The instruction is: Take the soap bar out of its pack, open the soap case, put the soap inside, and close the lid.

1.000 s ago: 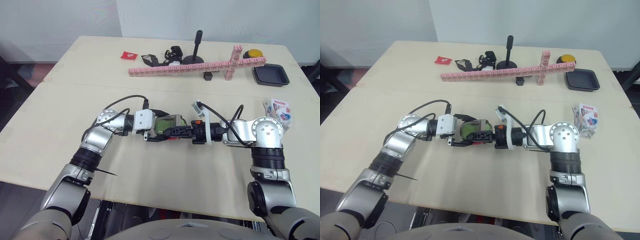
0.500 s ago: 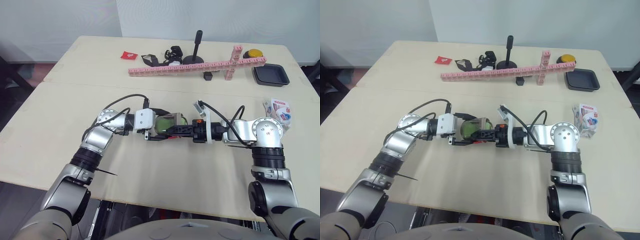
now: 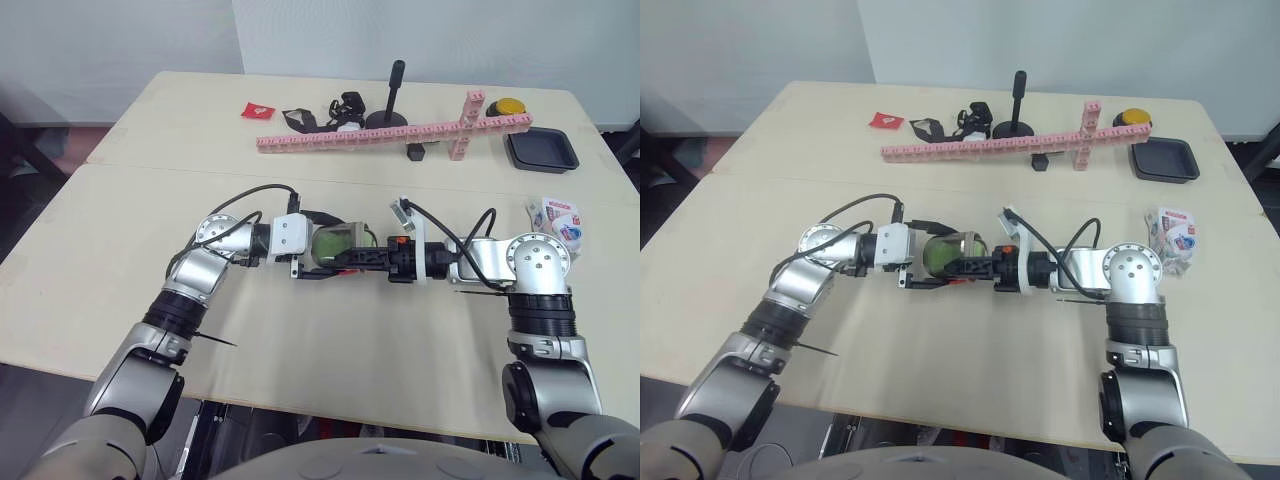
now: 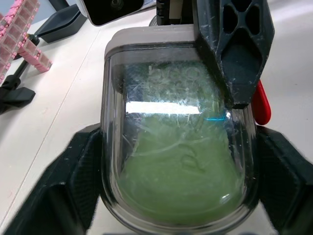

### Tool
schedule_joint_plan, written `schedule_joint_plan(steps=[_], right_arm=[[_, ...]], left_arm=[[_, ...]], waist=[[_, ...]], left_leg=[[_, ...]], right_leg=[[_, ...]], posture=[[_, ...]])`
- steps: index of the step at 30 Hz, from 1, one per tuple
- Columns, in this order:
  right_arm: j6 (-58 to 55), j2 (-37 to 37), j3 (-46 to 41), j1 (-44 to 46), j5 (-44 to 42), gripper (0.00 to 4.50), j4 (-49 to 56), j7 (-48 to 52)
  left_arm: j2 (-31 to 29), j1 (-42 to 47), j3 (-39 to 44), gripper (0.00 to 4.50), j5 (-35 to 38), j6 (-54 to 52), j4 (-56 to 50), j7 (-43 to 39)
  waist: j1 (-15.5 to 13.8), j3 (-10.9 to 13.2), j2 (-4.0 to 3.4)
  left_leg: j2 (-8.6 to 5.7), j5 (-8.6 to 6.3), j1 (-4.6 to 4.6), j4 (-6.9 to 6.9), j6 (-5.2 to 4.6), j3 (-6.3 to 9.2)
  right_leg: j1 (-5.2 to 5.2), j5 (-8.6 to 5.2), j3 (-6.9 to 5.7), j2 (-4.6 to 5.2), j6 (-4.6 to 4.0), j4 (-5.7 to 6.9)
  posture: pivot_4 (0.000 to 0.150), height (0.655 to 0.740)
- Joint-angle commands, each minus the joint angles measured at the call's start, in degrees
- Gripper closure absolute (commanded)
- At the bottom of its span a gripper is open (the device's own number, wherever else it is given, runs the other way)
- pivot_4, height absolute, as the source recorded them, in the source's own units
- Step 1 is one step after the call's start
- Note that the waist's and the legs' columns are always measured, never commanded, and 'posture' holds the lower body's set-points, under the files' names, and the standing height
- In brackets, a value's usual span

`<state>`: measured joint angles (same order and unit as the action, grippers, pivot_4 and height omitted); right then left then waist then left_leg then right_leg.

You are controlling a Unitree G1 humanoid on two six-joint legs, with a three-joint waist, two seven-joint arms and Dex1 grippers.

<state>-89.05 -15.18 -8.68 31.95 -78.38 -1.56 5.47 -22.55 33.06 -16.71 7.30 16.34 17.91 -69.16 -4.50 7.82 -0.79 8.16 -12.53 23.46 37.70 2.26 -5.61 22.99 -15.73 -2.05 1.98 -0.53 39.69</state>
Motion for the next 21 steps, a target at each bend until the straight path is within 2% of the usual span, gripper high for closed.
schedule_joint_plan(steps=[1, 10, 17, 20, 21], right_arm=[[-0.35, -0.36, 0.17, 0.47, -0.84, 2.38, 2.16, 1.62], [-0.29, -3.61, 2.15, 0.85, 1.51, 2.38, 4.23, 5.30], [5.55, -15.26, 12.66, 4.18, 12.68, 2.38, 11.54, 19.23], [8.12, -21.18, 18.72, 10.00, 17.30, 2.38, 15.83, 27.18], [10.96, -24.51, 23.14, 12.36, 21.46, 2.38, 17.67, 30.61]], left_arm=[[-0.58, 1.41, 1.89, 0.00, 2.40, -0.84, -0.03, -1.14], [-4.23, 2.33, 2.64, 0.00, 5.91, -8.70, -0.68, -7.05], [-7.10, 3.37, 3.79, 0.00, 11.25, -24.26, -5.40, -10.42], [-6.45, 4.48, 4.90, 0.00, 16.76, -36.15, -11.04, -9.35], [-5.83, 4.99, 5.06, 0.00, 17.81, -38.70, -12.49, -8.26]], waist=[[0.00, 0.00, 0.00], [-0.05, 0.00, 0.00], [-0.07, 0.00, 0.00], [0.07, 0.03, -0.01], [0.04, 0.03, 0.00]], left_leg=[[0.00, 0.00, 0.00, 0.00, 0.00, 0.00], [0.00, 0.00, 0.00, -0.04, 0.00, -0.01], [-0.01, 0.01, 0.02, -0.08, 0.03, -0.01], [-0.01, 0.01, 0.05, -0.10, 0.05, -0.03], [-0.01, 0.01, 0.04, -0.14, 0.05, -0.04]], right_leg=[[0.00, 0.00, 0.00, 0.00, 0.00, 0.00], [0.00, 0.00, 0.00, 0.00, 0.00, -0.02], [0.00, 0.01, -0.01, 0.00, 0.01, -0.08], [0.00, 0.01, 0.01, 0.00, 0.02, -0.13], [0.00, 0.02, 0.01, -0.01, 0.02, -0.15]], posture=[[0.150, 0.7330], [0.150, 0.7330], [0.150, 0.7330], [0.150, 0.7330], [0.150, 0.7330]])
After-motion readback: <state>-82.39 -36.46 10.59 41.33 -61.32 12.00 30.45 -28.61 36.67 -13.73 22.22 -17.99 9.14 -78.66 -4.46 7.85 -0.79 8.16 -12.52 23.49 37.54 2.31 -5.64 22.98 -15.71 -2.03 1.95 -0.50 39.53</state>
